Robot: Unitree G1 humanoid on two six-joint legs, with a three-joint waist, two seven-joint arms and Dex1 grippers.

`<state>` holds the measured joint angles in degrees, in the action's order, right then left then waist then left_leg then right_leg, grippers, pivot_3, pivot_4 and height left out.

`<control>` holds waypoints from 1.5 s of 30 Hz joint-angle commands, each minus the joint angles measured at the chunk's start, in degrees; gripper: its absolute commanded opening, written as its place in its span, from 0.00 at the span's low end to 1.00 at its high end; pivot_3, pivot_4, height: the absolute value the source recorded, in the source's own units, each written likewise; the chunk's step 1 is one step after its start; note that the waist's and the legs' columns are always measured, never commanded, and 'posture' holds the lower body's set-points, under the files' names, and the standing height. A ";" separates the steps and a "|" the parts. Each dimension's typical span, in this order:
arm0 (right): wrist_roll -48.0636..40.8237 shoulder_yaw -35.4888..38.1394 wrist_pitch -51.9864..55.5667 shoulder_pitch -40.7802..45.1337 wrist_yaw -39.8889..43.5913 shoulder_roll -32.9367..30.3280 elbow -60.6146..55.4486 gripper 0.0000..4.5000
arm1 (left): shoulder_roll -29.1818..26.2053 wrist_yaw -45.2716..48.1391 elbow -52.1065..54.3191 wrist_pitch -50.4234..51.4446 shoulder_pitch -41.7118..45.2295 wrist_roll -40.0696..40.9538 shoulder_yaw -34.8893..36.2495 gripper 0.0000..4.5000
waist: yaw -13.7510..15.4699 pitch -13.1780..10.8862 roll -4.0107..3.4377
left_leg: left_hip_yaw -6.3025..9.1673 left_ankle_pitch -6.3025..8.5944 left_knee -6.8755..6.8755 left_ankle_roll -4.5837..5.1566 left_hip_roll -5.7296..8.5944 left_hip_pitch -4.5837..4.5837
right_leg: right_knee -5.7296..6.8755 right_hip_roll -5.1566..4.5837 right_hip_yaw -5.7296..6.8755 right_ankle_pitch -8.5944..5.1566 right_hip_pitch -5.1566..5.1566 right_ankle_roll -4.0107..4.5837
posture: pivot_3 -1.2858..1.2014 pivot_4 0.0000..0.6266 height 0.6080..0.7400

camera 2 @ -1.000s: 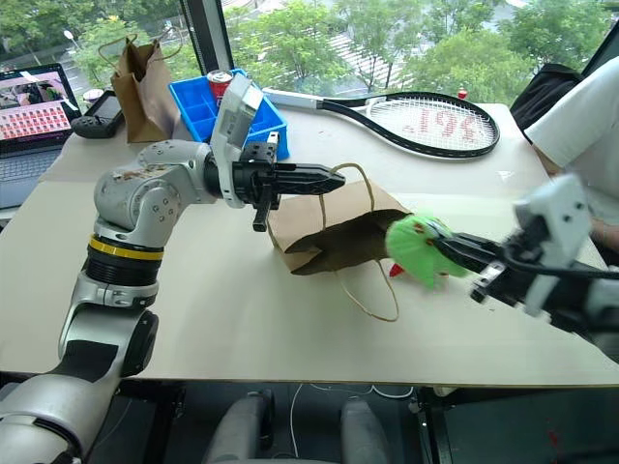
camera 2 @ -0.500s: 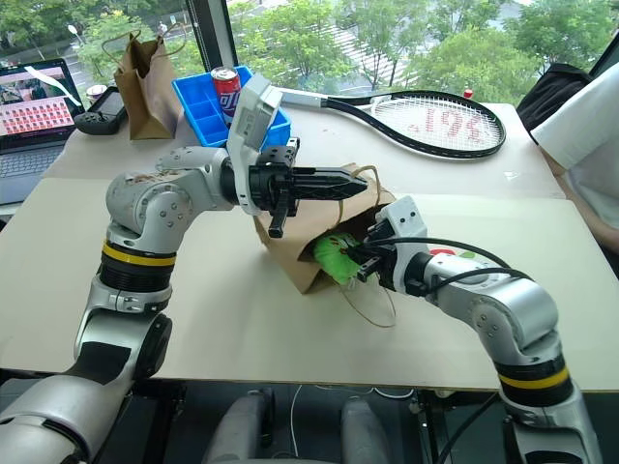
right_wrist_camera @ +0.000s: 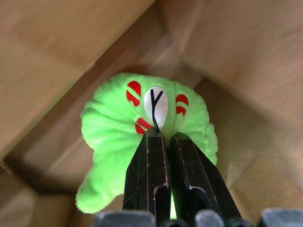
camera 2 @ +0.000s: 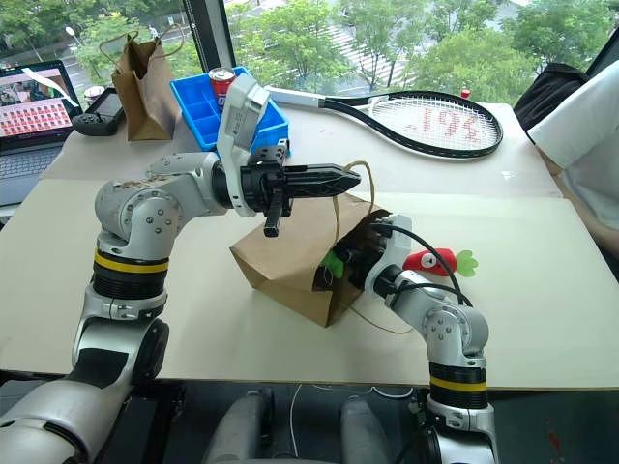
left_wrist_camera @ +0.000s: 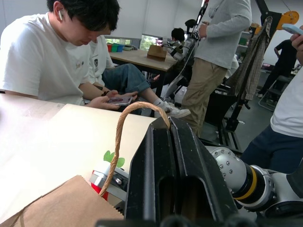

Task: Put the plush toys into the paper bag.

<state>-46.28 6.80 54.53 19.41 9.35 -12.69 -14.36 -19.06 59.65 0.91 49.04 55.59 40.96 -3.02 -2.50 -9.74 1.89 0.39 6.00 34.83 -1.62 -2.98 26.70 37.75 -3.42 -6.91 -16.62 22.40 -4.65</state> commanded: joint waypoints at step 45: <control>9.20 11.54 -1.88 -0.65 24.28 -38.35 -10.32 0.01 | -1.40 -1.87 3.50 0.58 -0.73 2.14 -0.03 0.00 | -0.20 -0.03 -0.05 | 0.00 0.00 -0.06 0.00 0.05 -0.18 | -0.12 0.00 -0.10 -0.03 -0.14 -0.05 | 0.52 0.24 1.00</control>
<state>-34.12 18.89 48.97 17.73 33.71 -50.87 -20.02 -20.58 57.53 2.92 50.27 53.58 42.37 -3.55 -2.70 -9.77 1.84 0.39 6.00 34.76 -1.62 -2.92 26.52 37.63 -3.42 -6.99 -16.65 22.24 -4.70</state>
